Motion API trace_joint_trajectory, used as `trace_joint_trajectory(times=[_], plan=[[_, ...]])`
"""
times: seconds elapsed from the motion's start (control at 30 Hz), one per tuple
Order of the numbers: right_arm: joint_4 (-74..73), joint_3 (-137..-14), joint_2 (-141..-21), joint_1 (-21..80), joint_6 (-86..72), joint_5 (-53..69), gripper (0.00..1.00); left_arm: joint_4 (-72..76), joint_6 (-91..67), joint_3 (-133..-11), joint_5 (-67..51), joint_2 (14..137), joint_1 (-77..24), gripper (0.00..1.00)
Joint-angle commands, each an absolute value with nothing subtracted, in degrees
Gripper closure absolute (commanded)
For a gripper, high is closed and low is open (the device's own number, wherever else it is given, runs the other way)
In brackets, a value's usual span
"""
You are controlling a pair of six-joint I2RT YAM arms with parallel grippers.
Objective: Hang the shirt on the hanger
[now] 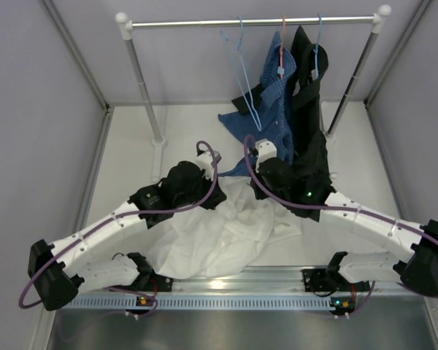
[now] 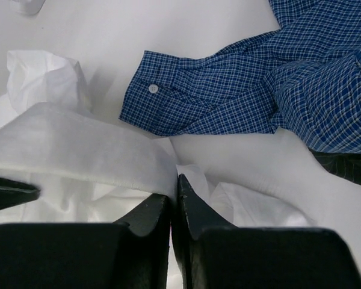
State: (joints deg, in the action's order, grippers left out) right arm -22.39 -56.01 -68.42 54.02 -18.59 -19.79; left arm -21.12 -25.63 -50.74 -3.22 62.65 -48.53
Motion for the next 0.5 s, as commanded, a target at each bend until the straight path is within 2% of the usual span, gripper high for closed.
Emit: trace_joint_trajectory(times=[0.0,0.1,0.17,0.2,0.23,0.3,0.47], plan=[[-21.62,-60.37,-68.38,52.30,-17.67,-15.91,0.94,-24.26,-24.52,-54.84,-4.48,58.72,-48.52,1.00],[-22.32,-63.27,-68.03,52.21,-14.07,-10.82,0.84,-24.26,-25.66,-54.23,-8.51,57.13,-48.52,1.00],[-24.07,-66.25,-67.68,51.95,-12.40,-10.28,0.72,-26.00,-26.01,-55.54,-8.97,57.04,-48.52,1.00],[-26.34,-67.49,-67.50,51.94,-11.96,-10.11,0.65,-27.23,-26.19,-56.24,-6.88,57.13,-48.52,1.00],[-27.50,-69.33,-66.54,51.86,-11.43,-10.11,0.49,-28.64,-26.45,-56.86,-5.38,57.22,-48.52,1.00],[-29.61,-70.40,-64.96,51.24,-11.60,-9.32,0.37,-31.55,-26.19,-58.18,-2.22,57.48,-48.52,1.00],[-32.16,-74.87,-60.47,48.00,-11.25,-6.95,0.30,-31.99,-24.87,-57.65,2.11,58.26,-48.43,1.00]])
